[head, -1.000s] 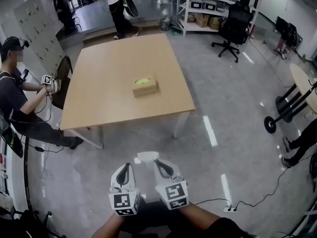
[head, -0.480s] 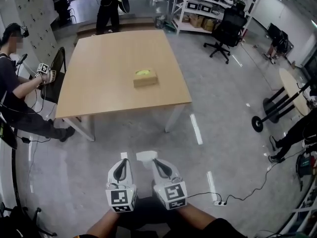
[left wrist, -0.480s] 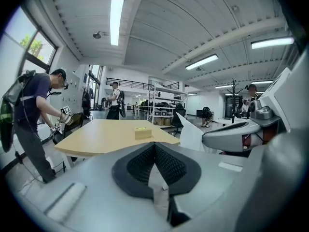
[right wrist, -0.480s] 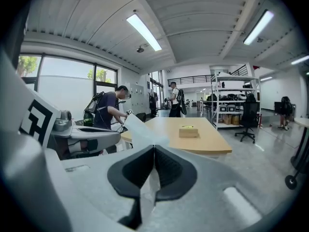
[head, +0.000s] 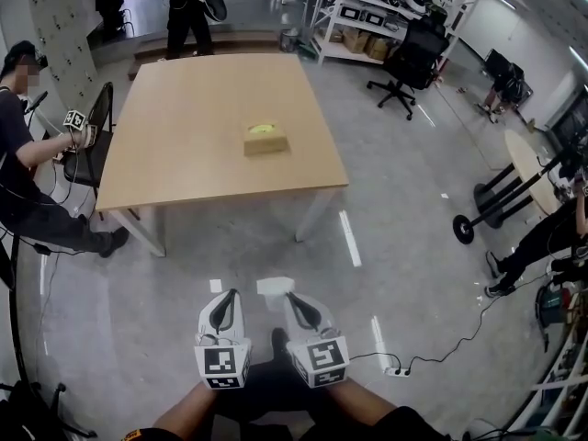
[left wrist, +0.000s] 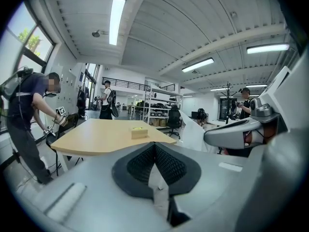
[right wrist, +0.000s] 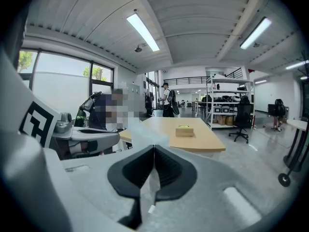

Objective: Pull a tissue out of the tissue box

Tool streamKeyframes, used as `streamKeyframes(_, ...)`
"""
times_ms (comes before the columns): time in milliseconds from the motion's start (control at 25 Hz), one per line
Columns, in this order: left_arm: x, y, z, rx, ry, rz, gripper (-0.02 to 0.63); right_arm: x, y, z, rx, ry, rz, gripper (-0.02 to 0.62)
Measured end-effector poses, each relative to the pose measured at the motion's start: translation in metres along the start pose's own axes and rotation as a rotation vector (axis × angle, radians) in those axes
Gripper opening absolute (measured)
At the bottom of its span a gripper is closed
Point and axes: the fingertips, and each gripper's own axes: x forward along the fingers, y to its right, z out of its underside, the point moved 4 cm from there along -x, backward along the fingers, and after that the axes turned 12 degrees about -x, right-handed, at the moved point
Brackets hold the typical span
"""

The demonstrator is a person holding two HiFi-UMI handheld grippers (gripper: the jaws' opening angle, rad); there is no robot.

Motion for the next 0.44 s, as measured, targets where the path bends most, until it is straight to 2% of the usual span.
streamKeyframes(440,0.0051,-0.0029,0.0036,0.012,-0.014,0.002,0.018,0.0034,0.0061,0.0061,0.017,-0.001,0.014,-0.006)
